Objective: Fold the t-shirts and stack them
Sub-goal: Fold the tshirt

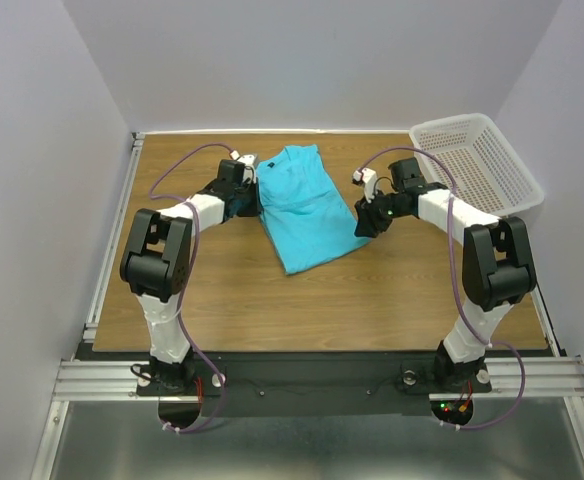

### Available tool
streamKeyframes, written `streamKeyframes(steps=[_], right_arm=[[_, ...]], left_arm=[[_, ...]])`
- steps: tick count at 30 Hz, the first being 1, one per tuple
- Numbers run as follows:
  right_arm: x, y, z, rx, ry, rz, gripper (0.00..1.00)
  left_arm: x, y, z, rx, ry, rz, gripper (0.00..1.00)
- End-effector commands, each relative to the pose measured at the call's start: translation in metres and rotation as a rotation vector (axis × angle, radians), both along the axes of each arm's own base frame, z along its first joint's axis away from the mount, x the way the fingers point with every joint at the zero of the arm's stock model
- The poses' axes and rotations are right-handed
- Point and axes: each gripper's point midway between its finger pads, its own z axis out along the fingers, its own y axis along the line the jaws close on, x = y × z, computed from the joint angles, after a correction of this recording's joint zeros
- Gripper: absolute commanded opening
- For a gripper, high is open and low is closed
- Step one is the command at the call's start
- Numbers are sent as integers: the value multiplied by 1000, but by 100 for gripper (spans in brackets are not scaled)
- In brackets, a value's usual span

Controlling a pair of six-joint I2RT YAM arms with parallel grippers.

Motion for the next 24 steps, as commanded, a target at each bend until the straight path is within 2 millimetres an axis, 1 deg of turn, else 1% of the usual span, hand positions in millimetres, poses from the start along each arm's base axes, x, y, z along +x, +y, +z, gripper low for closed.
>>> streamKeyframes(steps=[1,4,5,6,7,8,9,10,11,12,13,14,15,16,18,19,20,21,22,23,24], right_arm=[[15,-6,1,-14,5,-124,47],[15,-6,-2,-15,2,-121,47],[15,-6,-2,-16,-1,-114,47],[12,-4,-2,-4,0,-94,48],[9,-2,2,5,-25,-55,49],[9,-4,3,-4,-47,-36,49],[3,1,7,20,-67,16,51],[-5,0,10,9,-141,106,53],[-10,1,10,9,-176,160,59],[-18,4,13,26,-215,224,62],[-26,1,6,-1,-296,338,64],[-35,1,9,-3,-341,403,71],[-41,3,10,6,-381,462,75],[-42,4,11,-7,-448,531,77],[-43,7,11,1,-469,584,79],[-41,9,11,-4,-493,623,79],[-38,11,14,-6,-490,637,78],[-36,10,4,-20,-471,654,78],[-34,12,1,-32,-487,686,77],[-31,12,0,-40,-489,699,77],[-29,12,-8,-57,-474,709,76]], left_arm=[[19,9,21,24,-73,26,0],[21,13,19,39,-68,35,0],[24,12,19,42,-71,30,3],[24,12,19,46,-71,31,9],[28,15,21,55,-76,43,20],[30,17,22,66,-81,54,27],[32,19,25,77,-90,67,32],[35,23,35,89,-115,90,41],[39,36,41,132,-141,147,42],[42,47,49,163,-164,193,46],[43,54,57,184,-188,223,60],[41,68,77,220,-234,278,67],[39,73,88,234,-263,295,83],[31,78,107,232,-302,309,91],[20,80,123,221,-335,299,94],[10,79,144,191,-377,286,94],[-4,70,134,154,-352,229,95],[-12,63,136,112,-354,191,95],[-26,53,147,42,-362,153,94],[-46,38,131,-27,-305,76,93],[-60,28,127,-82,-282,29,91]])
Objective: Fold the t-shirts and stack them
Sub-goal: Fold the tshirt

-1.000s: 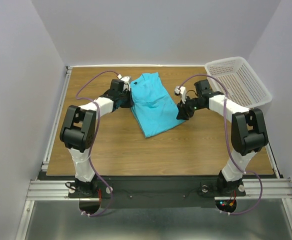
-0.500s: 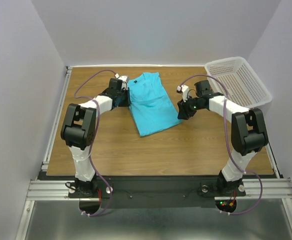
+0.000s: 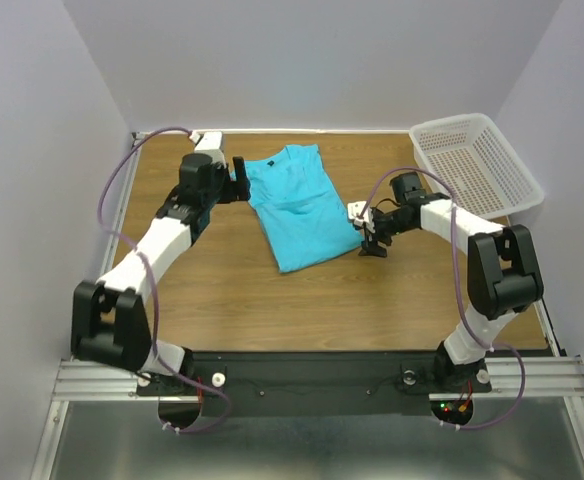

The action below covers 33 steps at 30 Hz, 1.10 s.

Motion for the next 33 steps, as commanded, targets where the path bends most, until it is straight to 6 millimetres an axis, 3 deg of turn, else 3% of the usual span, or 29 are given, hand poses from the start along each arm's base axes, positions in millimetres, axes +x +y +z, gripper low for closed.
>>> streamKeyframes(steps=[1,2,4,5,6,8,11,16,21,25,33], right_arm=[[10,10,-5,-26,-90,146,76],[10,12,-7,-33,-93,160,75],[15,12,-13,-48,-91,167,72],[15,14,-14,-58,-97,176,69],[17,14,-19,-79,-97,181,68],[19,13,-23,-95,-93,181,65],[21,12,-31,-121,-87,182,63],[22,8,-42,-167,-79,184,61],[20,6,-44,-172,-74,185,59],[19,7,-43,-166,-67,175,58],[19,7,-42,-164,-61,167,55]], left_arm=[[-57,-44,-1,-212,35,-247,88],[-84,-56,-14,-312,103,-294,86],[-109,-72,-23,-411,148,-353,79],[-131,-74,-40,-441,202,-360,77],[-143,-84,-38,-484,212,-377,75],[-162,-84,-59,-486,260,-349,75],[-180,-92,-68,-532,270,-323,74],[-190,-112,-67,-555,257,-307,76],[-183,-116,-82,-585,305,-211,77],[-179,-108,-100,-603,359,-74,76],[-178,-114,-110,-600,364,-91,74]])
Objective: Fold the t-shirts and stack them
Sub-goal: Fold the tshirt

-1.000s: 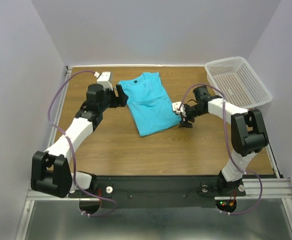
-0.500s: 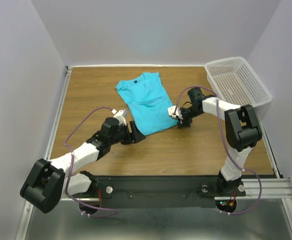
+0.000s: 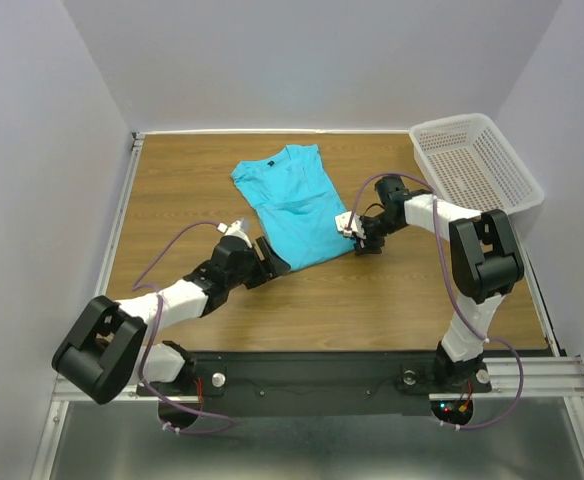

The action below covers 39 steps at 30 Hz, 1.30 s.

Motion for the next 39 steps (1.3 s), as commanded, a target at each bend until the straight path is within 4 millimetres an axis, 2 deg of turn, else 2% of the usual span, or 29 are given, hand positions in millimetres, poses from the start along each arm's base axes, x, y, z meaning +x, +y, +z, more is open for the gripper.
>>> streamKeyframes(steps=[1,3,7,13,23,27,28,31,37,39], right_arm=[[3,0,-1,-27,-9,5,55],[3,-1,-1,-30,-10,6,55],[3,0,0,-29,-11,1,55],[0,-1,-1,-30,-4,-1,54],[0,-3,0,-37,-7,-6,53],[0,-3,3,-34,-13,-7,53],[1,-4,3,-37,-15,-8,53],[0,-4,4,-43,-20,-9,52],[2,-8,9,-51,-38,-17,53],[4,-10,10,-57,-47,-17,54]], left_arm=[[8,-8,2,-38,-22,9,74],[9,-13,-3,-41,-3,-8,72],[11,-14,-15,-31,50,16,62],[13,-7,-29,-1,84,72,61],[32,-4,-43,50,101,149,53],[36,-6,-48,54,106,154,39],[35,-6,-51,60,111,151,31],[33,-4,-55,65,115,148,19],[32,-4,-50,63,89,128,1],[33,-7,-43,53,74,115,0]])
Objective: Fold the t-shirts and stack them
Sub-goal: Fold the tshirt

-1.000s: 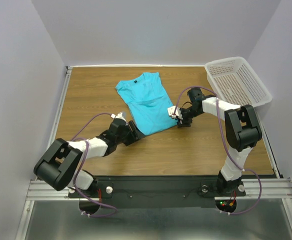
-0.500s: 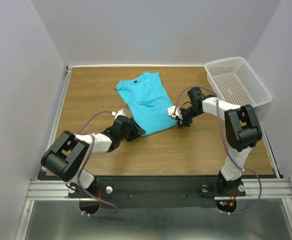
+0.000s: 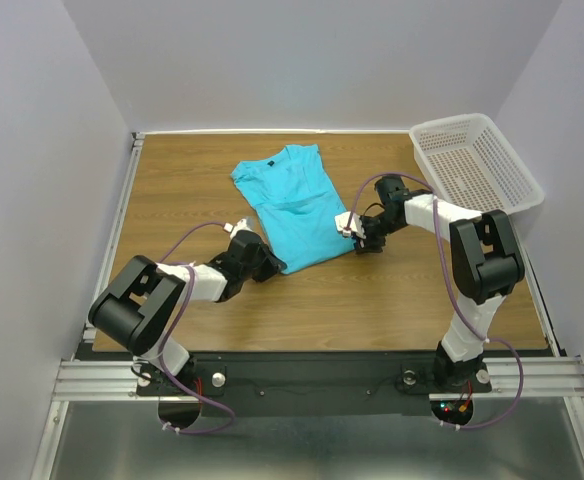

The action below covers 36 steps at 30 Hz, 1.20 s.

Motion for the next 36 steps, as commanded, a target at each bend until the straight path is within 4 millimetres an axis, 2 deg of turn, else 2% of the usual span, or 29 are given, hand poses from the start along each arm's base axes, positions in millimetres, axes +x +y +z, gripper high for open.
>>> streamKeyframes(steps=[1,4,7,11,13,14,15,19,20,22,23,24,25,26,27,29,31,32,35,36], right_arm=[[3,-8,9,-44,-45,-1,54],[2,-12,0,-71,-44,9,53],[1,-13,-8,-81,-25,10,45],[-1,-13,-15,-82,0,1,28],[-5,-14,-17,-84,15,-3,16],[-7,-14,-16,-81,23,-15,4],[-8,-14,-13,-74,25,-25,1],[-18,-11,25,-10,0,-82,1],[-23,-8,47,27,4,-131,1],[-28,-7,70,64,0,-172,1],[-33,-6,79,79,5,-181,1],[-42,-8,96,89,15,-198,1],[-49,-6,103,106,35,-194,1],[-57,-7,110,111,76,-218,1],[-60,-6,124,132,62,-223,1],[-62,-4,139,162,84,-271,1],[-57,0,158,196,70,-286,1],[-54,2,164,210,75,-301,1],[-35,12,190,257,60,-311,0],[-28,15,195,264,56,-313,1]], left_arm=[[-2,4,1,36,-23,-19,0],[-1,1,7,25,-35,-32,0],[0,-2,9,19,-40,-48,0],[0,-5,14,10,-54,-69,0],[-3,-7,17,-4,-53,-85,0],[-7,-9,20,-18,-56,-106,0],[-8,-10,23,-30,-56,-112,0],[-24,-18,47,-114,-61,-169,0],[-32,-18,57,-131,-62,-197,0],[-40,-16,66,-143,-56,-206,0],[-48,-12,64,-133,-28,-210,0],[-52,-11,79,-153,-55,-221,0],[-59,-7,77,-143,-26,-223,0],[-63,-6,90,-163,-48,-232,0],[-67,-4,95,-169,-49,-235,0],[-71,1,110,-180,-61,-230,0],[-69,6,120,-190,-73,-217,0],[-62,8,134,-208,-102,-208,0],[-43,16,153,-217,-144,-182,0],[-30,27,156,-201,-165,-150,0]])
